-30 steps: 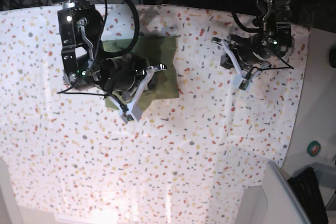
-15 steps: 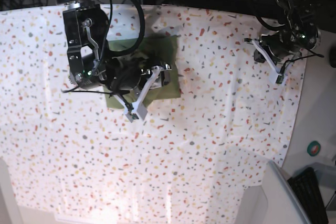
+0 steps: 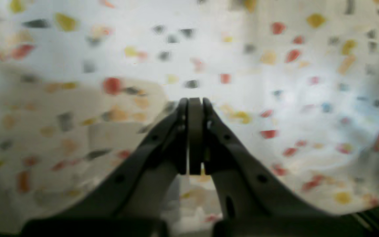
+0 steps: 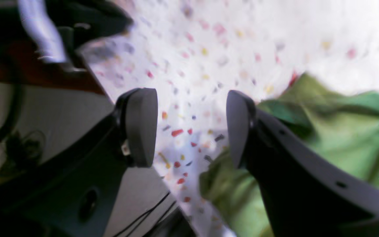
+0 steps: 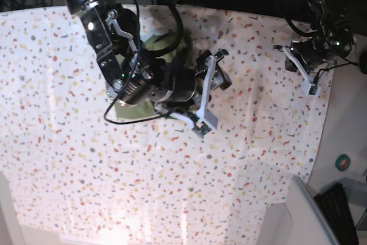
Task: Layout the t-shirt on the table in an organized manner, then fold the t-shirt properly
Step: 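Release the shirt and raise both grippers away, then grasp the folded shirt's edges with both grippers and tug it square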
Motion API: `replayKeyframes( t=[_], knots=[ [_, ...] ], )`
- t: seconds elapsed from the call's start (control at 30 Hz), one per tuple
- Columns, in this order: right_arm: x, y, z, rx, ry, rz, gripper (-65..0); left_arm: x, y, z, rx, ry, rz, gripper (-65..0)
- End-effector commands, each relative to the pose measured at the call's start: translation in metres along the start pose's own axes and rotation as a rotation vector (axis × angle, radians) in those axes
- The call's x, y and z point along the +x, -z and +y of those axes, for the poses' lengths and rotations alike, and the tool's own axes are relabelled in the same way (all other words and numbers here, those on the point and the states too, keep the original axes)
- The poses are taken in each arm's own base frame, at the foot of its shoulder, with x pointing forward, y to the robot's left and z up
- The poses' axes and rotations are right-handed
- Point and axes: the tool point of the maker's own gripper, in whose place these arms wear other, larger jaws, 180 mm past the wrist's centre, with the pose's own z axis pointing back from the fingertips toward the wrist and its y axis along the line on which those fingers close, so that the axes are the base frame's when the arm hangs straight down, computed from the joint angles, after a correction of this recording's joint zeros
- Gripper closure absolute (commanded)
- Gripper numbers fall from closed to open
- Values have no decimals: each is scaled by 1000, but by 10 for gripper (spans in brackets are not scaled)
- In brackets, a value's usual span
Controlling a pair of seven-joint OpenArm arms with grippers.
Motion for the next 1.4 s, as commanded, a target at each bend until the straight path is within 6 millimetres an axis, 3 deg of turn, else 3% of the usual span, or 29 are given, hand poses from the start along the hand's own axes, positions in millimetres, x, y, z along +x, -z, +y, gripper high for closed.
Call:
replayKeyframes(
  t=[0.0,0.1,0.17,0.2,0.23,0.33,0.43,0.67,0.77,0.93,1.0,1.1,1.27,1.37],
  knots=[
    [15,-13,-3,-20,-21,-65,-318,2,-8,23,44,-15,-10,0],
    [10,-36,-26,-96,12,-96,-269,-20,-18,61,96,-93,16,0],
    [-3,-44,-47,-159,103,-91,-140,-34,-22,74,78,-90,36,0],
    [-8,-48,-59,-193,147,-90,-38,-35,-25,81,80,-100,35,0],
    [-9,-50,-69,-221,180,-101,0,-37,-25,86,88,-122,34,0],
    [-17,-48,-90,-270,252,-107,0,-40,-25,90,93,-144,35,0],
    [-29,-43,-96,-281,282,-73,0,-32,-28,84,94,-117,17,0],
    [-54,-49,-105,-310,288,-18,0,-12,-13,16,-17,28,-5,0],
    [-85,-52,-101,-316,302,42,0,2,-11,-14,-58,30,-55,0],
    [-115,-49,-88,-299,340,95,0,40,-4,-105,-225,174,-129,0],
    [-118,-48,-85,-292,340,102,0,58,-1,-143,-300,251,-157,0],
    [-118,-46,-84,-289,345,106,0,69,8,-183,-387,315,-146,0],
    [-119,-34,-87,-282,362,98,0,89,10,-182,-365,288,-173,0],
    [-116,-30,-80,-265,333,101,0,89,9,-169,-340,294,-170,0]
  ],
)
